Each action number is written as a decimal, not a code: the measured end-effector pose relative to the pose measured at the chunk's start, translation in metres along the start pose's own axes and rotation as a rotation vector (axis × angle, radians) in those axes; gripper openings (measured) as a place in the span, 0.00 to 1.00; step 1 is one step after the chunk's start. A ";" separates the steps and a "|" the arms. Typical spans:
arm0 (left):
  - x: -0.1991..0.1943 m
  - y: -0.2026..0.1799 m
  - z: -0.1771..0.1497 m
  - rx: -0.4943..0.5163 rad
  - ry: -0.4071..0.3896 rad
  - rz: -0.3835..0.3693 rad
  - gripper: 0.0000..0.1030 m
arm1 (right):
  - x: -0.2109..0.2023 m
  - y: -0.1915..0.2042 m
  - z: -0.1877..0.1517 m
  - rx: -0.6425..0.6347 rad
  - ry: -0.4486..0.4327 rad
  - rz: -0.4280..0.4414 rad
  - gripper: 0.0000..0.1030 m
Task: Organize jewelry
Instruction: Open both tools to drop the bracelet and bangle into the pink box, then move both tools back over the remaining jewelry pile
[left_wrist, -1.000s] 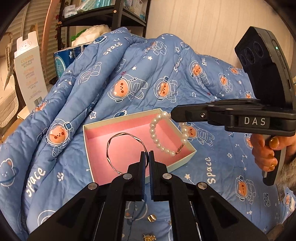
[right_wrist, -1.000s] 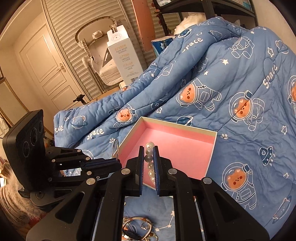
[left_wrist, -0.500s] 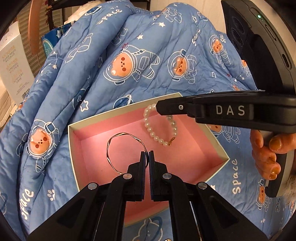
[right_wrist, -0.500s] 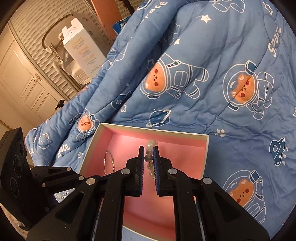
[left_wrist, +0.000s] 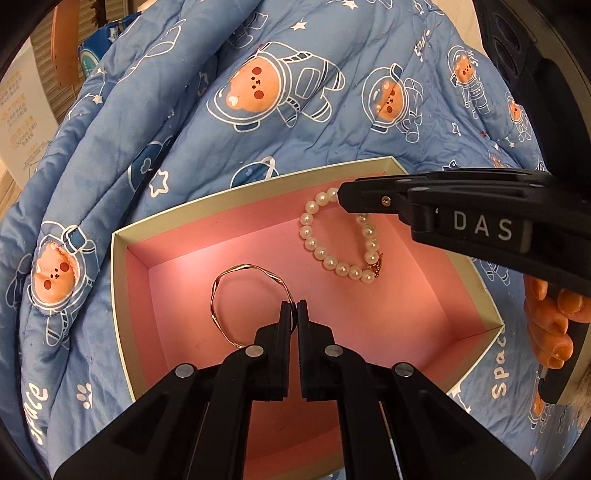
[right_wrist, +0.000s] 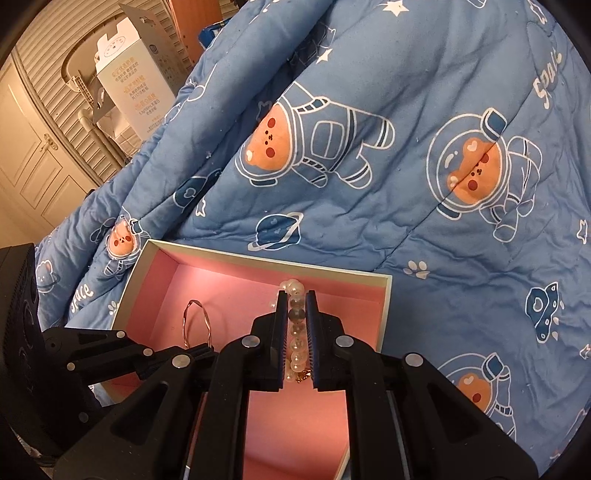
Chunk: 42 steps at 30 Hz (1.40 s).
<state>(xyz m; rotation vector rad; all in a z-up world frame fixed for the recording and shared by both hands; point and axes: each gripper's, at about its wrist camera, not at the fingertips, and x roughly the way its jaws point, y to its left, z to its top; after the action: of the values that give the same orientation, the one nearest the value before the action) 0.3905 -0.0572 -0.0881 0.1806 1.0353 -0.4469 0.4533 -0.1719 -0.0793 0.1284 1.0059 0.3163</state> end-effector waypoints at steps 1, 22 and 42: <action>0.001 -0.001 0.002 0.001 0.000 0.003 0.04 | 0.001 0.001 0.000 -0.008 0.000 -0.008 0.10; -0.107 0.013 -0.044 -0.094 -0.359 -0.022 0.82 | -0.062 0.002 -0.017 0.034 -0.163 0.082 0.65; -0.121 0.016 -0.176 -0.312 -0.328 -0.064 0.83 | -0.114 0.041 -0.145 -0.228 -0.133 0.102 0.73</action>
<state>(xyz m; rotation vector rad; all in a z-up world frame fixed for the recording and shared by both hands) 0.2070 0.0515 -0.0738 -0.1998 0.7762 -0.3533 0.2662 -0.1755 -0.0545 -0.0066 0.8264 0.5070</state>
